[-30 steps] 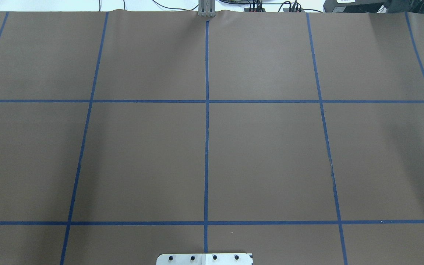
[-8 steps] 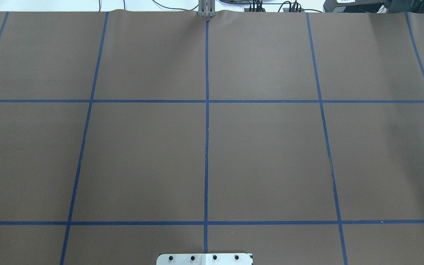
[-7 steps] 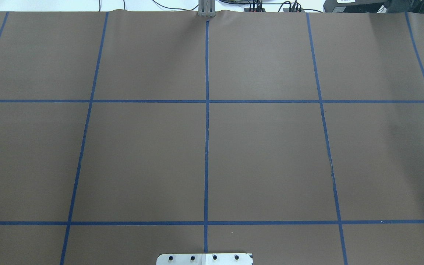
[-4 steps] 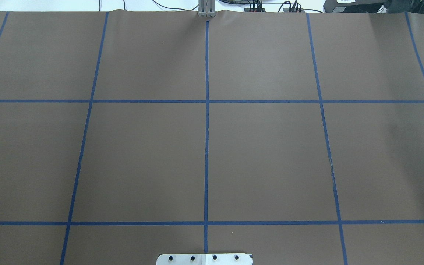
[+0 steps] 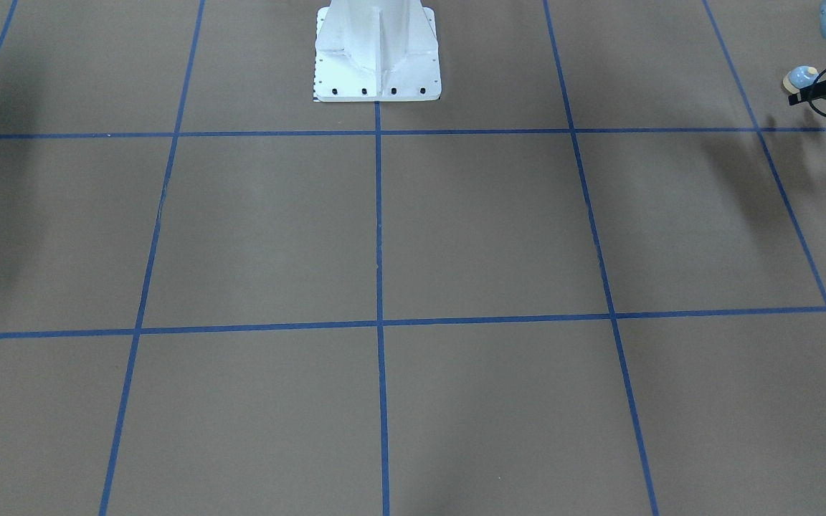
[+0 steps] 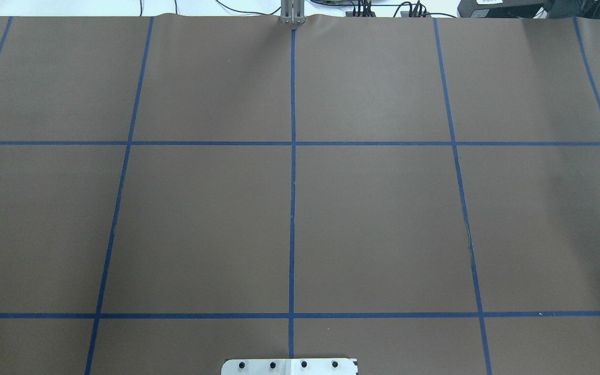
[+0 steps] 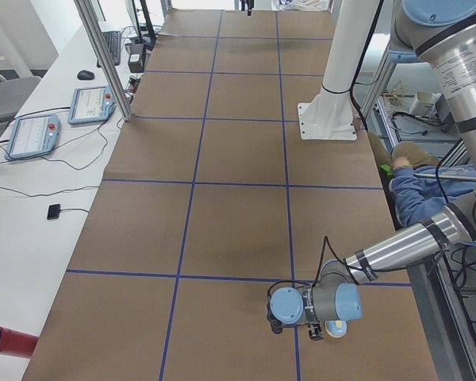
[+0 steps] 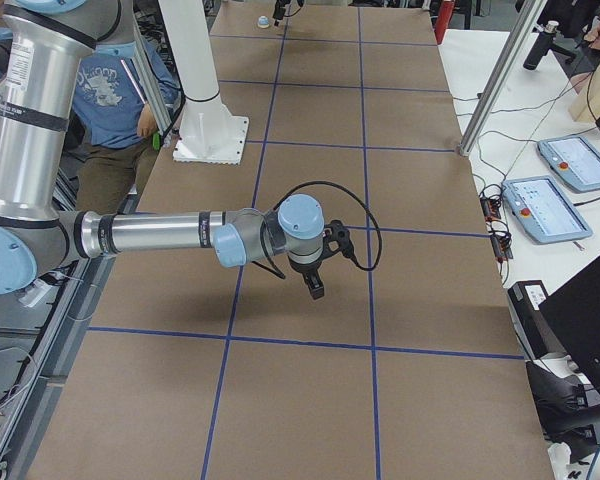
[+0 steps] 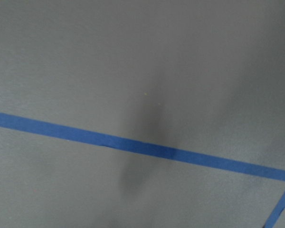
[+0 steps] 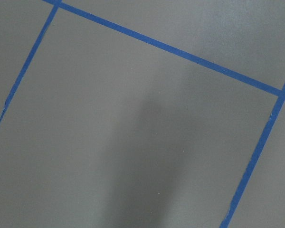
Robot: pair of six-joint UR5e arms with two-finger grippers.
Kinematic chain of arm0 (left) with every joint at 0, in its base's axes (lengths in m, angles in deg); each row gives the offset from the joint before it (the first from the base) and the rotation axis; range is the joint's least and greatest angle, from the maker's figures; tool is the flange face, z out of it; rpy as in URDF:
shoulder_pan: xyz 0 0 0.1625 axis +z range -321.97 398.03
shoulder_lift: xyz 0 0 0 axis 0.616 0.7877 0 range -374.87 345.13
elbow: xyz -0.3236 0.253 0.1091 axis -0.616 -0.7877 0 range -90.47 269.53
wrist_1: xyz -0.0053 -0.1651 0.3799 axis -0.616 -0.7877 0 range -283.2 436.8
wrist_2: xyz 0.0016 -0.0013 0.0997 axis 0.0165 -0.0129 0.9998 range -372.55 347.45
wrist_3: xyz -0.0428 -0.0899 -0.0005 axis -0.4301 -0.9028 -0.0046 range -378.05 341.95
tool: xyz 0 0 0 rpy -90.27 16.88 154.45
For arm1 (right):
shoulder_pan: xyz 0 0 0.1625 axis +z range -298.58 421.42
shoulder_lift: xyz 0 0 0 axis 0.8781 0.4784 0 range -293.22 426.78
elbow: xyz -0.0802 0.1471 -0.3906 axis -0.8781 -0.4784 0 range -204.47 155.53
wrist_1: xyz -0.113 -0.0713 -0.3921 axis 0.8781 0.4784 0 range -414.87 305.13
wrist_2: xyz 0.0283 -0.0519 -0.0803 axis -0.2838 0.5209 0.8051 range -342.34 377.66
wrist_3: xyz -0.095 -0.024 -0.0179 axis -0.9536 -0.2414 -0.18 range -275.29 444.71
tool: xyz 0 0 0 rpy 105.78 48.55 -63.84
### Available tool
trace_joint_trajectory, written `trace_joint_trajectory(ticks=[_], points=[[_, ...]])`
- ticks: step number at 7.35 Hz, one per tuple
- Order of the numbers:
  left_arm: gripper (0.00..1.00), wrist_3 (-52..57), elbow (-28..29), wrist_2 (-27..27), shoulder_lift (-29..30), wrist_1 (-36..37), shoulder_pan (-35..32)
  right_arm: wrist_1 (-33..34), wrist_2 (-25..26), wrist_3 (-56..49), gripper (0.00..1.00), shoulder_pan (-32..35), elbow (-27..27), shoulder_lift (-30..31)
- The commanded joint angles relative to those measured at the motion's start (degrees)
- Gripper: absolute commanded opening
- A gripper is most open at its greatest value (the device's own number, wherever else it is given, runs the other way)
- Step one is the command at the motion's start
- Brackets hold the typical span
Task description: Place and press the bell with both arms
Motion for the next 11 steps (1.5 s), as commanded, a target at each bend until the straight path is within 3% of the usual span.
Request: trace_joint_trajectory(ticks=[1, 2, 5, 11], points=[[0.99, 0.52, -0.90, 0.87, -4.14, -0.59, 4.79, 0.00, 0.10, -0.02, 1.00, -0.41, -0.13, 0.10], [0.99, 0.61, -3.00, 1.58, -6.26, -0.95, 4.90, 0.00, 0.10, -0.03, 1.00, -0.49, -0.22, 0.36], [0.99, 0.26, -2.76, 4.47, -5.49, -1.04, 4.98, 0.00, 0.10, -0.03, 1.00, -0.85, -0.83, 0.36], [0.99, 0.00, 1.37, 4.31, -3.12, -0.86, 5.07, 0.00, 0.10, 0.06, 1.00, -1.29, -0.74, 0.36]])
